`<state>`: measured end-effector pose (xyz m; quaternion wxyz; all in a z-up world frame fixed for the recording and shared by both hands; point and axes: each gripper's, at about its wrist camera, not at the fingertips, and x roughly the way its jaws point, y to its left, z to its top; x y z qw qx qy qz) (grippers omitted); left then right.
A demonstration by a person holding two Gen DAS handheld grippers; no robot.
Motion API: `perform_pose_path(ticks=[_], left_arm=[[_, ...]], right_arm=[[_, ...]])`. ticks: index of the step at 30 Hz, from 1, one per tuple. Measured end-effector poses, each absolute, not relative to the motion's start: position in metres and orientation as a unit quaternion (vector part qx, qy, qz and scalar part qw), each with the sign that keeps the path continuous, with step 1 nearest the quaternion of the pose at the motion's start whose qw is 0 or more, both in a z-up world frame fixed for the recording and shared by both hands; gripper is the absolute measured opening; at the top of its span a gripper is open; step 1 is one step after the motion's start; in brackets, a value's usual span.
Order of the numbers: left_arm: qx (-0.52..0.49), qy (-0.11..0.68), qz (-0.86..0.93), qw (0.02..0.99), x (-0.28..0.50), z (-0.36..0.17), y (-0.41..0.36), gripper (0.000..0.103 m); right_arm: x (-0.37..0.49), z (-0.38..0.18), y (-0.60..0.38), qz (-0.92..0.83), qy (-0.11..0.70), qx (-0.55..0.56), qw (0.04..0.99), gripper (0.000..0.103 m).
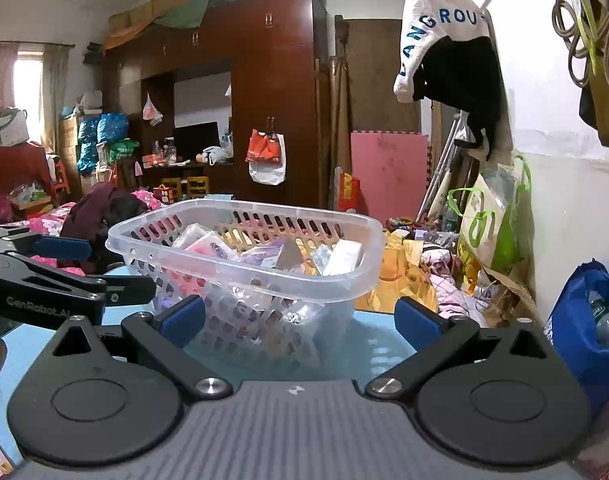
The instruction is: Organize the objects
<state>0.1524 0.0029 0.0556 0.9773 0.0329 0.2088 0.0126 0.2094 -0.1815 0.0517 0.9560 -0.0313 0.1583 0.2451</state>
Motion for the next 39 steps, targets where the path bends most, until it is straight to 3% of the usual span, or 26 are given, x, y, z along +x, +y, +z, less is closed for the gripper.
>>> perform_pose_path(ticks=[39], left_arm=[[0.016, 0.207, 0.014, 0.978, 0.1533, 0.0569, 0.0050, 0.103]], right_arm=[[0.2037, 0.0572, -0.1871, 0.234, 0.145, -0.034, 0.961, 0.103]])
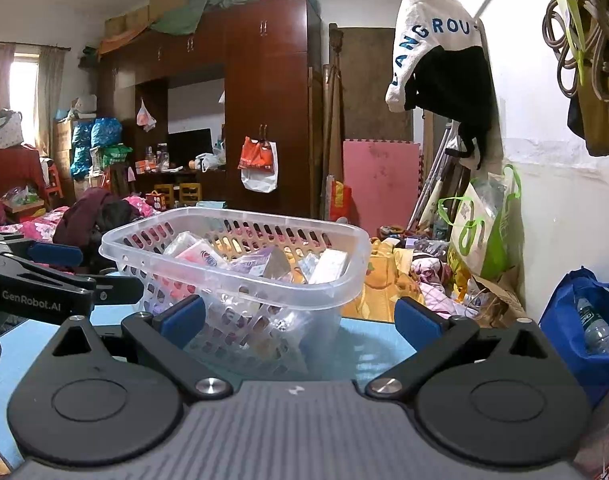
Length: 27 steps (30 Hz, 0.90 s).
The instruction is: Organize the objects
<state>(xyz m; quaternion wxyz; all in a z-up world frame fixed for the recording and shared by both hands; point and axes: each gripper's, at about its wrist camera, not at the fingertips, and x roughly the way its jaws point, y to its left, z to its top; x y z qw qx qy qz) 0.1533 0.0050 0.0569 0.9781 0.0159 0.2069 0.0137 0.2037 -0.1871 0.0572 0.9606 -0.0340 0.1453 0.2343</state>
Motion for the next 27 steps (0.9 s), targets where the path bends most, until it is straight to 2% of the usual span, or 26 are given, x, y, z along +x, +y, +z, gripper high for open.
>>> perform_pose_path(ticks=[27], left_arm=[[0.012, 0.208, 0.008, 0.978, 0.1523, 0.0571, 0.0059, 0.103]], right_arm=[[0.2021, 0.0541, -0.1834, 0.241, 0.144, -0.035, 0.959, 0.103]])
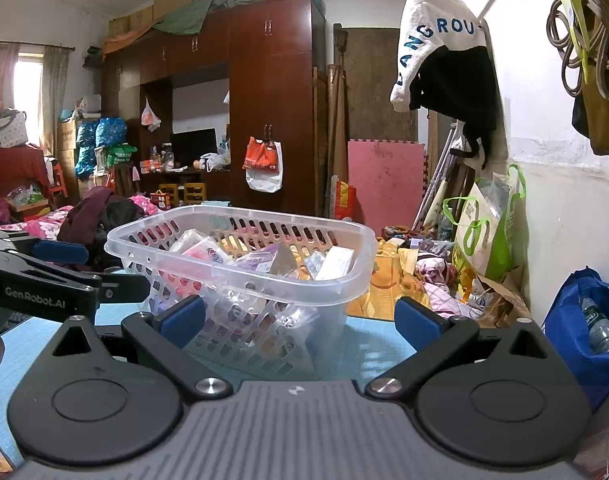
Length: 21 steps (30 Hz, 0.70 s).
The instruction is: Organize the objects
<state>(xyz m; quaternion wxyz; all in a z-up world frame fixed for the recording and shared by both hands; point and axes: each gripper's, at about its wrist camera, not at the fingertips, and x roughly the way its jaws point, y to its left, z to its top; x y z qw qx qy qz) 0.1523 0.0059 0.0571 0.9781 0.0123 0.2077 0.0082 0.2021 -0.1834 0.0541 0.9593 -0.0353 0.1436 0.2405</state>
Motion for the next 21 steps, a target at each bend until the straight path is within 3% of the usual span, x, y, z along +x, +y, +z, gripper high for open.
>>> perform_pose_path(ticks=[21], left_arm=[[0.010, 0.209, 0.005, 0.978, 0.1540, 0.0556, 0.0033, 0.103]], right_arm=[[0.2013, 0.0559, -0.1835, 0.246, 0.137, -0.035, 0.959, 0.103]])
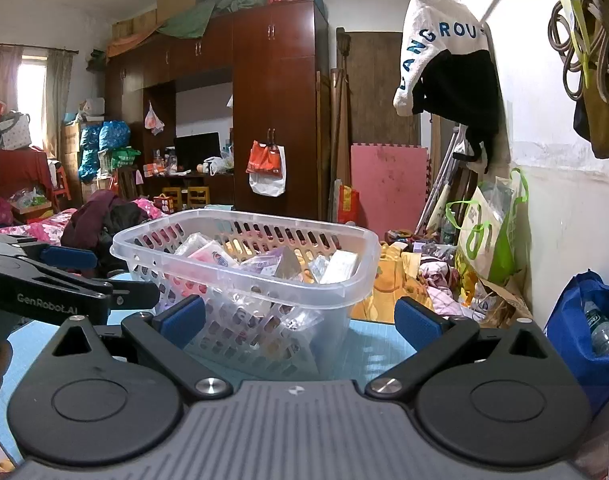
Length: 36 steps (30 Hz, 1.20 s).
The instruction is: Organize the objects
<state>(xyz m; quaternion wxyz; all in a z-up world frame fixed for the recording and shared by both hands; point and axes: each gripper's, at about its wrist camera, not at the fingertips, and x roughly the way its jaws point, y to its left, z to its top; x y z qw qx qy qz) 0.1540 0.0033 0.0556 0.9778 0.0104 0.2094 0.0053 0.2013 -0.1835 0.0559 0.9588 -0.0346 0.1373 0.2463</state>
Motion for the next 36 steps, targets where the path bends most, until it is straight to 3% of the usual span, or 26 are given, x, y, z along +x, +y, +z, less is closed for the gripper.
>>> perform_pose_path(ticks=[36], left_arm=[[0.010, 0.212, 0.003, 0.977, 0.1608, 0.0587, 0.0003, 0.103]], right_arm=[[0.2014, 0.0584, -0.1870, 0.246, 0.134, -0.038, 0.959, 0.103]])
